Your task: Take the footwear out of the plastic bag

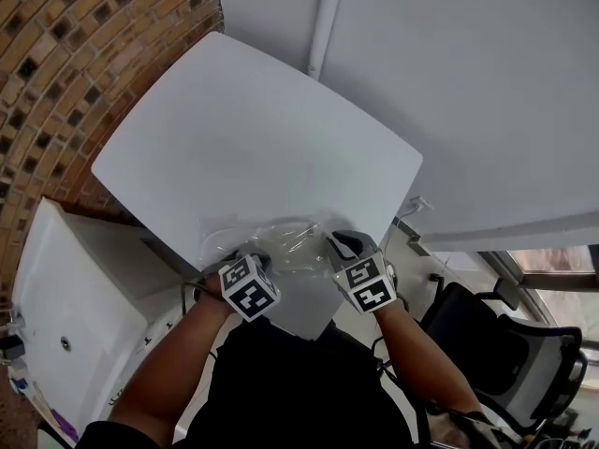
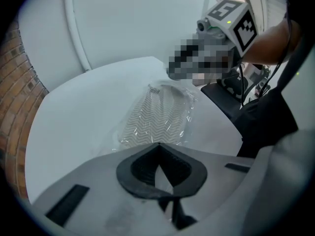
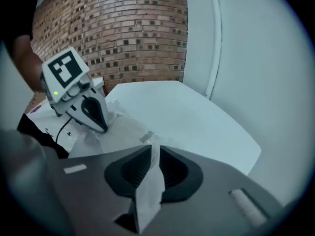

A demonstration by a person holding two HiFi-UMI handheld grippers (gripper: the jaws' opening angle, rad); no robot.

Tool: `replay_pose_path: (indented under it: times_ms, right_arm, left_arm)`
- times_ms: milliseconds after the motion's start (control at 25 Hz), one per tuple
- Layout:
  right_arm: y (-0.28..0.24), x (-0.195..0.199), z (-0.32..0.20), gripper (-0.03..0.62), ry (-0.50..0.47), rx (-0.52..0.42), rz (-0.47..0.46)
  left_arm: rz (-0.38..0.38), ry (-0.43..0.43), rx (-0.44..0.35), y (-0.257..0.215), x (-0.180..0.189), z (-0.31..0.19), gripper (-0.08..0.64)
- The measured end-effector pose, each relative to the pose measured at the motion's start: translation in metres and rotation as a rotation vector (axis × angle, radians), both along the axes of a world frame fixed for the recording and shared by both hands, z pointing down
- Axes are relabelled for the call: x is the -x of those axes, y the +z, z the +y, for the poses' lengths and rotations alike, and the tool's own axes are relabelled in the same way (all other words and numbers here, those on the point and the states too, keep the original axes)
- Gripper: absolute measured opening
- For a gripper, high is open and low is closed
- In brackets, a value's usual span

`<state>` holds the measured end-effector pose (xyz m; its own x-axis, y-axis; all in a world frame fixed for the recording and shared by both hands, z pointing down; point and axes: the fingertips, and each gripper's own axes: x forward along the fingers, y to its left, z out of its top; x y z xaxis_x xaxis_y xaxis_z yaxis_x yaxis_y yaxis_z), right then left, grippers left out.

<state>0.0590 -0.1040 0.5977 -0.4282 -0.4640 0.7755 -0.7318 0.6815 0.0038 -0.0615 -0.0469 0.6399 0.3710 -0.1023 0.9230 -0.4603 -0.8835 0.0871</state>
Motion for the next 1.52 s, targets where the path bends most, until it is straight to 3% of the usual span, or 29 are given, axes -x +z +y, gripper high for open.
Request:
replay_pose_path:
  times_ms: [200,440,720,840,920,1000,1080,1200,1400,1520]
  right_arm:
    - [0.021,-0.013,-0.025,0.058,0.008,0.031,0.05]
    - [0.051,-0.034,-0.024,0.014,0.019,0.099,0.092]
    - [0.047,-0.053,-0.018,0.002,0.1,0.126,0.016]
    - [0.031,-0.057,-0.014,0.002,0.153,0.142,-0.1]
    - [0.02,-0.044,-0.008,0.003,0.136,0.185,-0.235]
    - [0.018,-0.029,0.002,0.028,0.09,0.239,-0.312]
    - [0.024,-0.02,0.011,0.067,0.047,0.285,-0.324]
    - [0.031,-0.013,0.017,0.122,0.064,0.365,-0.385]
    - [0.032,-0.001,0.015,0.15,0.123,0.48,-0.502]
    - [0.038,0.006,0.011,0.15,0.144,0.53,-0.505]
  left_arm:
    - [0.02,-0.041,-0.026,0.0,0.0,-0.001,0.006]
    - [0.043,-0.093,-0.051,0.0,0.002,-0.003,0.006]
    - [0.089,-0.164,-0.09,-0.001,0.007,-0.005,0.006]
    - [0.09,-0.163,-0.102,0.0,0.009,-0.005,0.006]
    - [0.098,-0.168,-0.095,0.0,0.01,-0.006,0.006]
    - [0.108,-0.172,-0.09,0.0,0.009,-0.006,0.006]
    - [0.114,-0.173,-0.088,0.0,0.007,-0.005,0.006]
    - [0.125,-0.168,-0.097,-0.001,0.003,-0.004,0.006]
    - [0.154,-0.165,-0.15,-0.002,0.004,-0.005,0.006]
    - [0.18,-0.176,-0.181,-0.003,0.005,-0.005,0.006]
